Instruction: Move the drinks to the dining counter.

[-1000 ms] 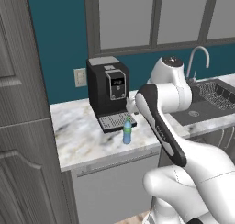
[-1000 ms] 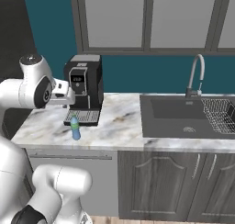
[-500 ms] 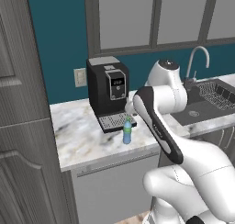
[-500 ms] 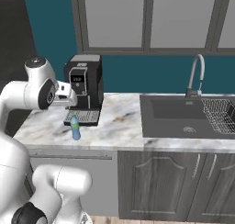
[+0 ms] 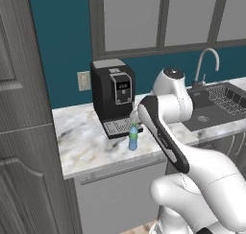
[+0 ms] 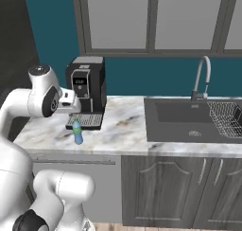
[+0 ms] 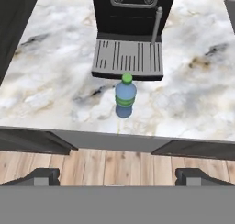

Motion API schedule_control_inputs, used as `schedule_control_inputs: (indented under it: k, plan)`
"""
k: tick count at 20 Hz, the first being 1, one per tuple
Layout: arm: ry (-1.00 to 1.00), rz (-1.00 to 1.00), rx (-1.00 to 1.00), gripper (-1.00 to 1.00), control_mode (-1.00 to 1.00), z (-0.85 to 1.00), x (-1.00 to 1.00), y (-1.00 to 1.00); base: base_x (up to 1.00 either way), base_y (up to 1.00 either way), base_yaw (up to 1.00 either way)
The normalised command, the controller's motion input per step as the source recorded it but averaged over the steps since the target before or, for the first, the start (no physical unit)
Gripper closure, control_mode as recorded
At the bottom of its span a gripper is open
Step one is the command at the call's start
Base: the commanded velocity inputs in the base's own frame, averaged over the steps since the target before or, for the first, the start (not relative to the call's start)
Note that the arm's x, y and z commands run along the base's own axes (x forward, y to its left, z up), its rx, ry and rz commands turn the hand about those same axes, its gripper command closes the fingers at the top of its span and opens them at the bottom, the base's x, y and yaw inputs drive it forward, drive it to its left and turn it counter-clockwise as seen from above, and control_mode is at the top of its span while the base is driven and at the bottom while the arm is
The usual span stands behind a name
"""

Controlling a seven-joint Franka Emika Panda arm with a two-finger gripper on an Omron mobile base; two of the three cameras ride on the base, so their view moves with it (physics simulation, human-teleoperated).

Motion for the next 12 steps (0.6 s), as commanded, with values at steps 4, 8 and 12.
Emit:
schedule_control_inputs:
  k: [4, 8, 12]
  plan:
    - [0.00, 0.00, 0.00, -1.00, -1.00, -0.13, 0.13, 0.01, 0.00, 0.00, 0.00]
    - [0.00, 0.00, -0.02, -1.00, -1.00, -0.11, 0.20, 0.08, 0.00, 0.00, 0.00]
    - [0.00, 0.00, 0.00, -1.00, -1.00, -0.08, 0.18, 0.01, 0.00, 0.00, 0.00]
